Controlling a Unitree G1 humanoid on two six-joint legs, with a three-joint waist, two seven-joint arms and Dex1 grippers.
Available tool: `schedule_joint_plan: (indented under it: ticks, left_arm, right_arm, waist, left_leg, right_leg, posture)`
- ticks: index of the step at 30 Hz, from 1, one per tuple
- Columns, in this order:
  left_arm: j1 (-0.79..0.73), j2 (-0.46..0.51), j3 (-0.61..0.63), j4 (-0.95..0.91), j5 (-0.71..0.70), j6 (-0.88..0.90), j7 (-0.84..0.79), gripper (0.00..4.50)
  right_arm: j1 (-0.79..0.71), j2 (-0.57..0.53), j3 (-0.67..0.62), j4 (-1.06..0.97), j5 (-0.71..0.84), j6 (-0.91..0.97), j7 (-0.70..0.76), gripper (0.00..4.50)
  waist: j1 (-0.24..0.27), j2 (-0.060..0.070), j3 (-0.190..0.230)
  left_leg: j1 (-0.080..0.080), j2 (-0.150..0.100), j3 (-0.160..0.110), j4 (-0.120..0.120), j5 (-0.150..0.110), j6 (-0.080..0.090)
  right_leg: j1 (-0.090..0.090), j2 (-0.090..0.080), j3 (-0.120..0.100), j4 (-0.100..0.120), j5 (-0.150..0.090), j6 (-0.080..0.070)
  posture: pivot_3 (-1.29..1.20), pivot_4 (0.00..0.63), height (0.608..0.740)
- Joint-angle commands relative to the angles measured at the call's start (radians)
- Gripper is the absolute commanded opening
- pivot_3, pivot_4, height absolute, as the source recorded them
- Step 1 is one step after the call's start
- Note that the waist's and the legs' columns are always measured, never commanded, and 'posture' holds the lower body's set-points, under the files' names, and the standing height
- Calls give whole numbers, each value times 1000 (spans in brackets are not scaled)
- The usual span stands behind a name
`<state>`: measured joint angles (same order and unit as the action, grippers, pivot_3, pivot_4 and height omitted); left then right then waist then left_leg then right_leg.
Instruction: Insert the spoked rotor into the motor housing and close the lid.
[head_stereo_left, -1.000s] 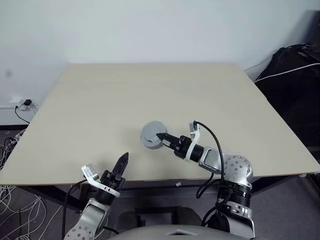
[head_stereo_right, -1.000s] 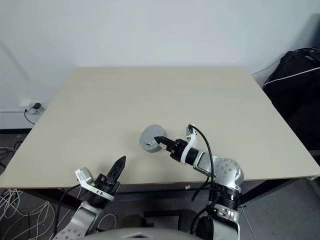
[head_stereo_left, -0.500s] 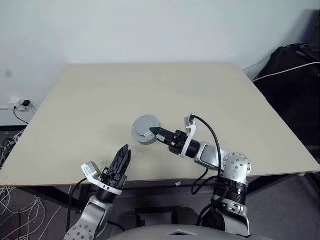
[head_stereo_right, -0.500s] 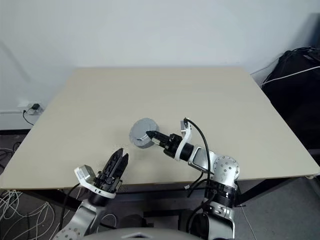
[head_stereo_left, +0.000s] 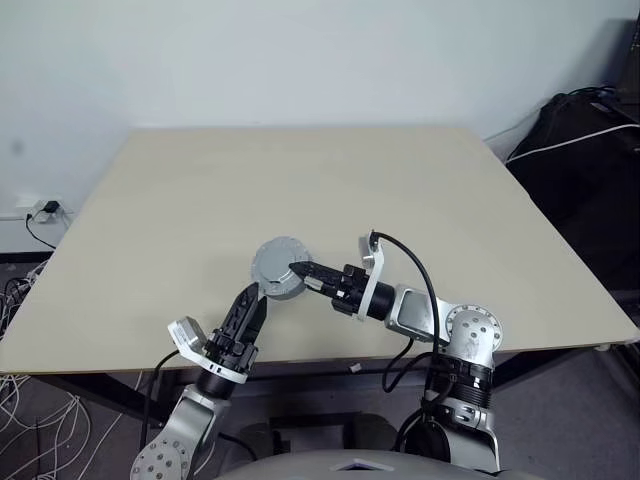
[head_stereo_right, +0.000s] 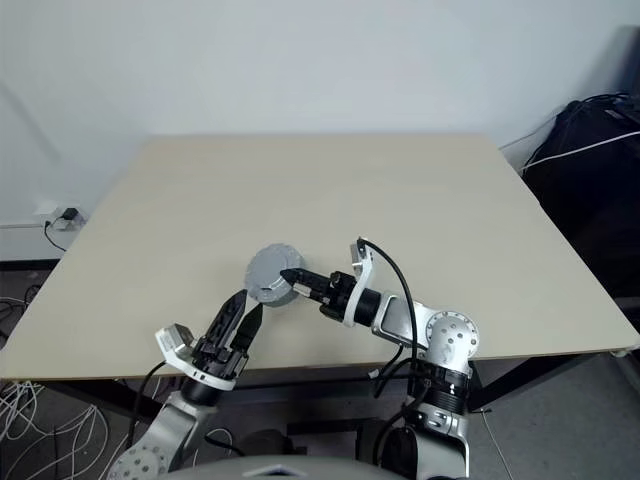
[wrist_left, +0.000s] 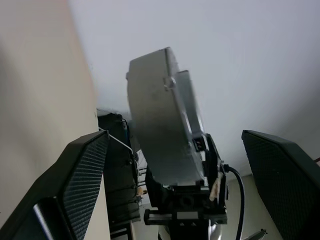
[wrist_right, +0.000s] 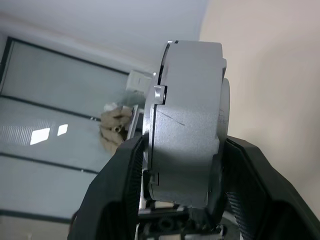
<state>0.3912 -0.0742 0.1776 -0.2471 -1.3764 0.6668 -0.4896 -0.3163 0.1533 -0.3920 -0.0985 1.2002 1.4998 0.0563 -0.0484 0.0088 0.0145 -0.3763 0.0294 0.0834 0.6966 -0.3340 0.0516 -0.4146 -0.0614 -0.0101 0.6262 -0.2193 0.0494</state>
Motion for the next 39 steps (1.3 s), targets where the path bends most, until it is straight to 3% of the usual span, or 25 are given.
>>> schedule_joint_plan:
  ticks: [1, 34, 39]
  left_arm:
    - [-24, -10, -9, -7, -10, -5, -21, 4492]
    - [-92, 26, -27, 72, -44, 91, -5, 4492]
    - [-94, 28, -25, 75, -54, 102, 3, 3233]
  right_arm:
    - [41, 53, 47, -33, 82, 11, -5, 2087]
    - [112, -45, 198, 27, 248, -83, -89, 2087]
    - [116, -54, 213, 25, 259, -94, -93, 2087]
  waist:
    - [0, 0, 0]
    - [-11, -1, 0]
    - [-11, -1, 0]
  left_leg:
    - [0, 0, 0, 0, 0, 0]
    - [0, 0, 0, 0, 0, 0]
    - [0, 0, 0, 0, 0, 0]
  right_leg:
    - [0, 0, 0, 0, 0, 0]
    - [0, 0, 0, 0, 0, 1]
    - [0, 0, 0, 0, 0, 1]
  posture:
    - [0, 0, 740]
    - [0, 0, 740]
    - [0, 0, 740]
